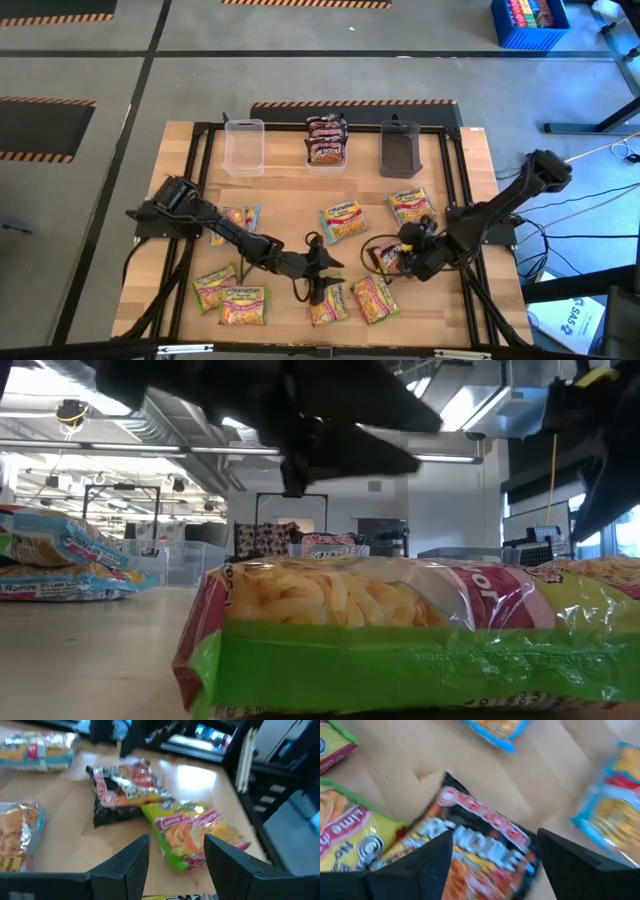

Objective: Sort Maruchan noodles
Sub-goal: Put the black noodle pack into the right transparent bin

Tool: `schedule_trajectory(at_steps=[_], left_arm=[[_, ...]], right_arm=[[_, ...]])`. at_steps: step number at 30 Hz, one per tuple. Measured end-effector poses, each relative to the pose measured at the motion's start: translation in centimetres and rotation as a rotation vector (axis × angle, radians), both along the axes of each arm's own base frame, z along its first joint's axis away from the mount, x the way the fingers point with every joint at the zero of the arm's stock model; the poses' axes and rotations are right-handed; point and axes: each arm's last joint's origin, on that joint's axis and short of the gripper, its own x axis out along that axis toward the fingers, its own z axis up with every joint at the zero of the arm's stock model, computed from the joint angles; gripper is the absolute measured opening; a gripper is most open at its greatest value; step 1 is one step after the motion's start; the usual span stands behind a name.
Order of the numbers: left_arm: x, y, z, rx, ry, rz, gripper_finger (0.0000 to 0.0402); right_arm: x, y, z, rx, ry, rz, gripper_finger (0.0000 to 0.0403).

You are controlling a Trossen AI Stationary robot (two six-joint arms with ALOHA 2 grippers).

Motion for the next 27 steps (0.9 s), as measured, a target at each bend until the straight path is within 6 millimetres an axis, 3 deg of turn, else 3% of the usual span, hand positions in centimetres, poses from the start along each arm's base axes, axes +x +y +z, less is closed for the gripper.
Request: schedule_trajectory(at_steps=[6, 14, 20, 27], left_arm=[[4.0, -0.6, -0.6, 0.017, 0.063, 0.003, 0.0181], [7.8, 0.9, -1.8, -0.022, 0.190, 0.011, 0.0181], [8.8, 2.5, -2.7, -0.086, 0.209, 0.016, 0.0181], [9.0, 3.3, -3.4, -0.104, 0.235, 0.000, 0.0181]], right_arm=[[-2.4, -1.6, 0.9, 0.049, 0.075, -0.104, 0.0253], [-3.7, -2.2, -2.3, 0.273, 0.035, -0.096, 0.0253], [-4.9, -2.7, -4.0, 0.456, -0.015, -0.072, 0.0253], [-5.6, -3.3, -3.2, 0.477, -0.075, -0.085, 0.0253]])
